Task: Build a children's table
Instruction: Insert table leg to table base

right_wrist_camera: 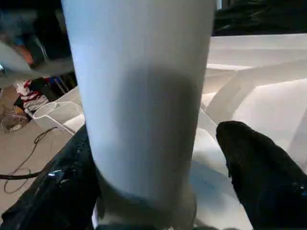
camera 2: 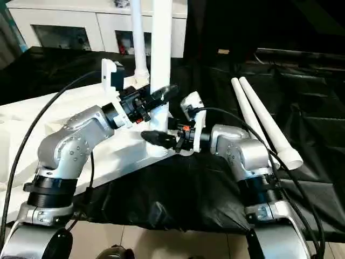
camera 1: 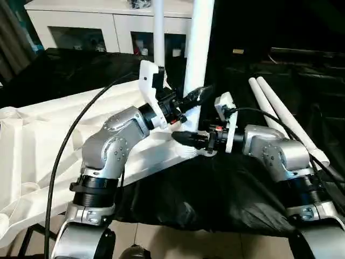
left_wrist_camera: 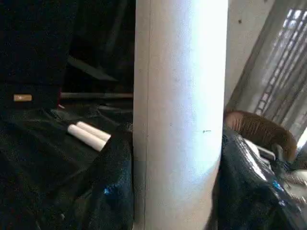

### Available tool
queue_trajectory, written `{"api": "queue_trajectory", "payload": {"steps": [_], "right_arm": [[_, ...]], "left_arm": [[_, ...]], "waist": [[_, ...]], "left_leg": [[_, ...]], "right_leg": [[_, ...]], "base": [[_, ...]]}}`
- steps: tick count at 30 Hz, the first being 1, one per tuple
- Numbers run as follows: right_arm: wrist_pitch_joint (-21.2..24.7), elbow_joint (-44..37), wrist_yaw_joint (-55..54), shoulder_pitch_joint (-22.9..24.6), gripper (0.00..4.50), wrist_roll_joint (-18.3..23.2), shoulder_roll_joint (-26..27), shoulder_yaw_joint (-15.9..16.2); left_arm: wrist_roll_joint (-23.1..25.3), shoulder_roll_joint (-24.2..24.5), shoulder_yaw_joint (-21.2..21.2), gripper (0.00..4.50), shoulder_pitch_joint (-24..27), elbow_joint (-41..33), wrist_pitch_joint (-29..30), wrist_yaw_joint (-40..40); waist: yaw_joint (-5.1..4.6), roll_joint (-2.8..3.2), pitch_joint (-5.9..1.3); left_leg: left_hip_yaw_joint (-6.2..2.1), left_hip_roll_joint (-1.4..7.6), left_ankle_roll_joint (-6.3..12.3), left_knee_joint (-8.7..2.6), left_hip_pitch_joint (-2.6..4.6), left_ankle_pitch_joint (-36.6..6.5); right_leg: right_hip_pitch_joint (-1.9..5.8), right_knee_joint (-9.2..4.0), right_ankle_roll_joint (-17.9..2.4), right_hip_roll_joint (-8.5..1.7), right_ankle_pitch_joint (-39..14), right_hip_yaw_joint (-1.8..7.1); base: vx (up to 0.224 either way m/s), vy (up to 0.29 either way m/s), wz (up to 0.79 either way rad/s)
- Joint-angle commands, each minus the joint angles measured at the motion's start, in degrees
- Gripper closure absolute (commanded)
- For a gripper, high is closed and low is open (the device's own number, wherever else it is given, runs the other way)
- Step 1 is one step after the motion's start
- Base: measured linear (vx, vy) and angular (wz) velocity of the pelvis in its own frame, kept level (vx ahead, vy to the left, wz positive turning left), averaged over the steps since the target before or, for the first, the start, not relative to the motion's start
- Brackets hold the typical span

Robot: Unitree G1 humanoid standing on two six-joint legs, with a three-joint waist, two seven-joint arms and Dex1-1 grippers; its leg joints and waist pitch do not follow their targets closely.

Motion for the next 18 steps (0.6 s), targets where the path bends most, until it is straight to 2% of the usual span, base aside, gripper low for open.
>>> {"api": "queue_trajectory", "payload": {"steps": [1, 9, 13, 18], "right_arm": [[0.0, 0.6, 0.5, -0.9, 1.03, -0.6, -0.9, 0.2], [0.4, 0.2, 2.7, -0.9, 1.54, -0.1, -1.4, 0.9], [0.3, 0.2, 3.1, -0.8, 2.05, -0.1, -1.5, 1.4], [0.5, 0.0, 3.9, -0.6, 2.41, 0.0, -1.6, 1.5]], "left_arm": [[-1.0, 0.3, -1.0, 2.62, 0.2, -2.0, 0.7, -1.4], [-0.8, 0.4, -2.2, 2.62, 0.1, -2.0, 0.8, -2.2], [-1.0, 0.6, -2.6, 2.62, -0.3, -1.7, 1.0, -3.1], [-1.1, 0.9, -3.1, 2.62, -0.4, -1.7, 1.2, -3.6]], "waist": [[0.16, -0.84, -4.26], [0.15, -0.89, -4.37], [0.18, -0.88, -4.38], [0.14, -0.86, -4.22]], "left_leg": [[-1.52, 3.23, 1.49, -3.69, 1.48, -8.5], [-1.54, 3.17, 1.35, -3.59, 1.45, -8.3], [-1.53, 3.16, 1.49, -3.52, 1.43, -8.2], [-1.6, 3.21, 0.77, -3.64, 1.51, -10.0]], "right_leg": [[2.77, -3.36, -11.6, -3.6, -10.4, 2.44], [2.86, -3.15, -11.7, -3.54, -9.1, 2.45], [2.86, -3.14, -11.9, -3.57, -9.1, 2.46], [2.73, -3.37, -11.4, -3.58, -11.8, 2.46]], "base": [[0.0, 0.0, 0.0], [0.0, 0.0, 0.0], [0.0, 0.0, 0.0], [0.0, 0.0, 0.0]]}}
